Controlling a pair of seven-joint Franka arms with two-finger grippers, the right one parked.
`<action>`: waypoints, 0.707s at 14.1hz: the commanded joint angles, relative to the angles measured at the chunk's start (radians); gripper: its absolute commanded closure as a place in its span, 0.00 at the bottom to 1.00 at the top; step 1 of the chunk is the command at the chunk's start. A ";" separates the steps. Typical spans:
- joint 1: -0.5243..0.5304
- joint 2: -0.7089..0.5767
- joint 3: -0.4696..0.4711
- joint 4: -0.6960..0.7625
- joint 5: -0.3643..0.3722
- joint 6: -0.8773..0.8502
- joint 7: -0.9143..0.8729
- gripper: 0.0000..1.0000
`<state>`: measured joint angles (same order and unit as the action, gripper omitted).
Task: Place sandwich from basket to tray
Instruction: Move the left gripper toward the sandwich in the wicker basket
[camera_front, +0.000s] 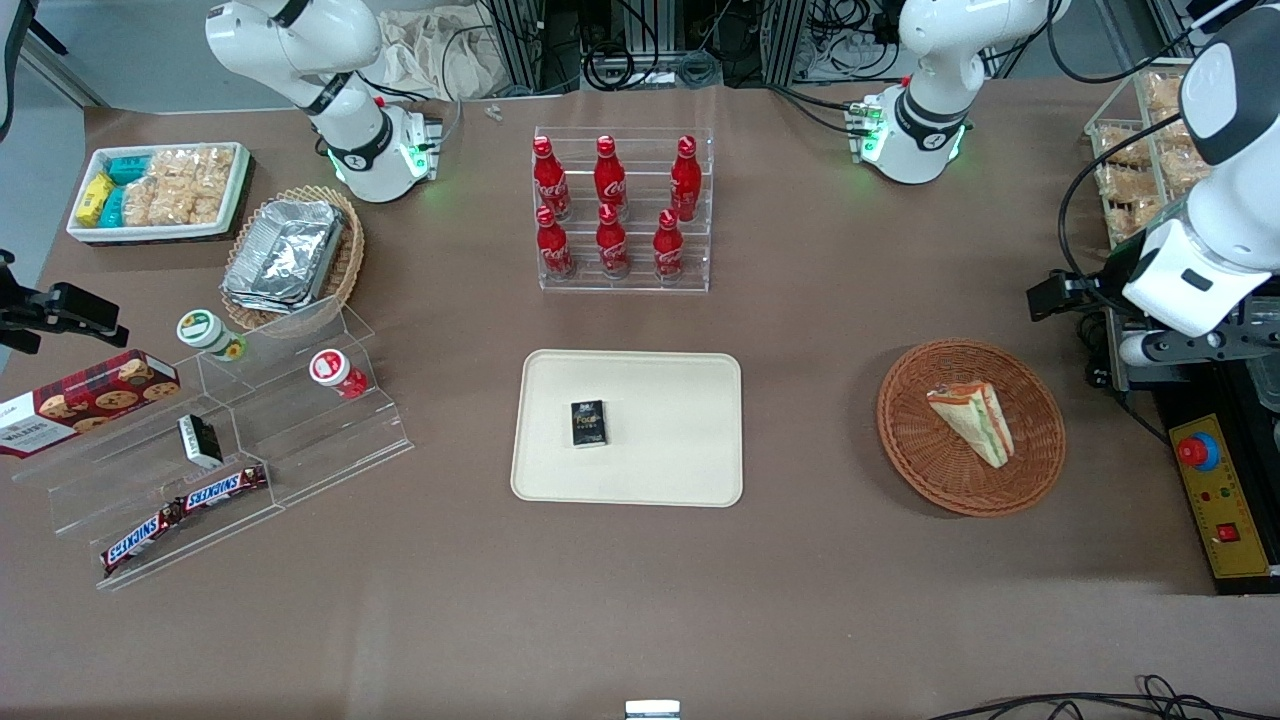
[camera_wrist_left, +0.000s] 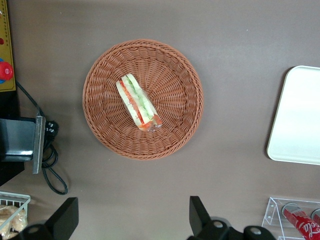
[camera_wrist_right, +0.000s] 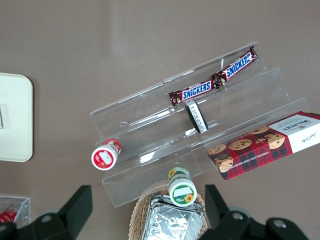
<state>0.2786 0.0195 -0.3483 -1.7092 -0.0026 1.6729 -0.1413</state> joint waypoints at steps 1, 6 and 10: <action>0.007 0.020 -0.005 0.034 0.004 -0.027 -0.003 0.01; 0.005 0.030 -0.005 0.016 0.006 -0.018 -0.029 0.00; 0.007 0.013 -0.003 -0.140 0.004 0.144 -0.180 0.00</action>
<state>0.2788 0.0479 -0.3465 -1.7646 -0.0019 1.7384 -0.2361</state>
